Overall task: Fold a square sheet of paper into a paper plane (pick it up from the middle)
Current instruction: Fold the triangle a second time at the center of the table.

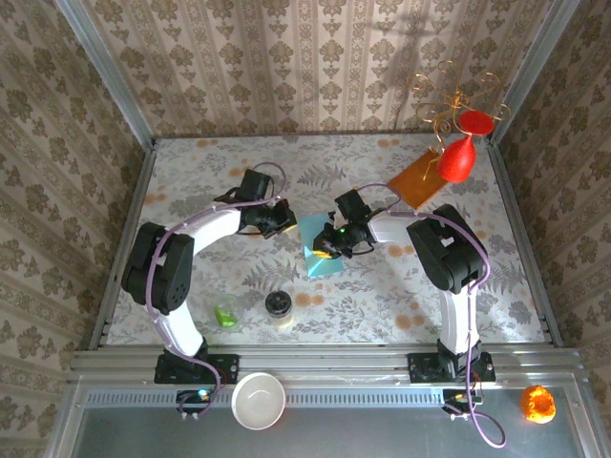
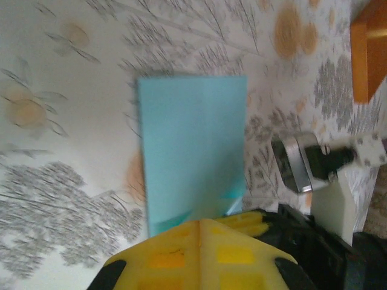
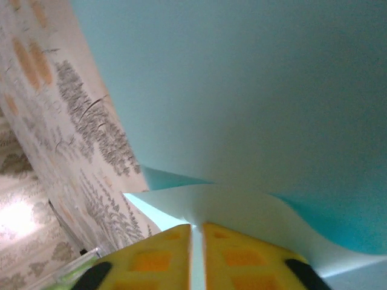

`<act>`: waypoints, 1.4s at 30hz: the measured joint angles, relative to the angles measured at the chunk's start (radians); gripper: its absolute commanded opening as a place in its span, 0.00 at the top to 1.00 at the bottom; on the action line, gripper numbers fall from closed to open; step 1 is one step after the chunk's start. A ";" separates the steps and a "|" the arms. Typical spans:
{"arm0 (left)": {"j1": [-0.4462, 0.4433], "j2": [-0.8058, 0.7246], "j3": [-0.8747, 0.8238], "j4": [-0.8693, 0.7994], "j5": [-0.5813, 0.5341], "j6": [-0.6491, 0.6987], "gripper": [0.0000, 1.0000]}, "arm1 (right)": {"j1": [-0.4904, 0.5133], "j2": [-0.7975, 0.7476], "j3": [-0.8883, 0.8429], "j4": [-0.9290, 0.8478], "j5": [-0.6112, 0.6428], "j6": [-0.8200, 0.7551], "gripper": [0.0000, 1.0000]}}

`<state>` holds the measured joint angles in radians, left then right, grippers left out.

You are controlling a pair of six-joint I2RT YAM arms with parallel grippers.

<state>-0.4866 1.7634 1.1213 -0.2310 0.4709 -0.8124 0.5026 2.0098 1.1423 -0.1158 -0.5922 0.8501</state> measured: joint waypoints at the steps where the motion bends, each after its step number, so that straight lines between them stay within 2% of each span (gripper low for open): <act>1: -0.020 0.005 0.000 0.001 0.000 0.001 1.00 | 0.000 0.001 0.000 -0.007 0.006 -0.004 0.93; 5: -0.081 0.051 0.000 -0.003 0.003 0.008 1.00 | 0.000 0.002 0.006 -0.021 0.010 -0.010 0.96; 8: -0.096 0.091 0.000 -0.013 0.003 0.017 1.00 | 0.000 0.002 0.010 -0.030 0.015 -0.011 0.97; 20: -0.097 0.158 0.014 -0.051 -0.008 0.031 1.00 | 0.000 0.003 0.011 -0.033 0.016 -0.010 0.97; 42: -0.097 0.166 0.027 -0.076 -0.023 0.064 1.00 | -0.027 -0.032 -0.042 0.009 0.023 -0.062 0.97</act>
<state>-0.5831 1.9297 1.1488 -0.3065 0.4477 -0.7479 0.4755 1.9778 1.1004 -0.1066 -0.5697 0.7883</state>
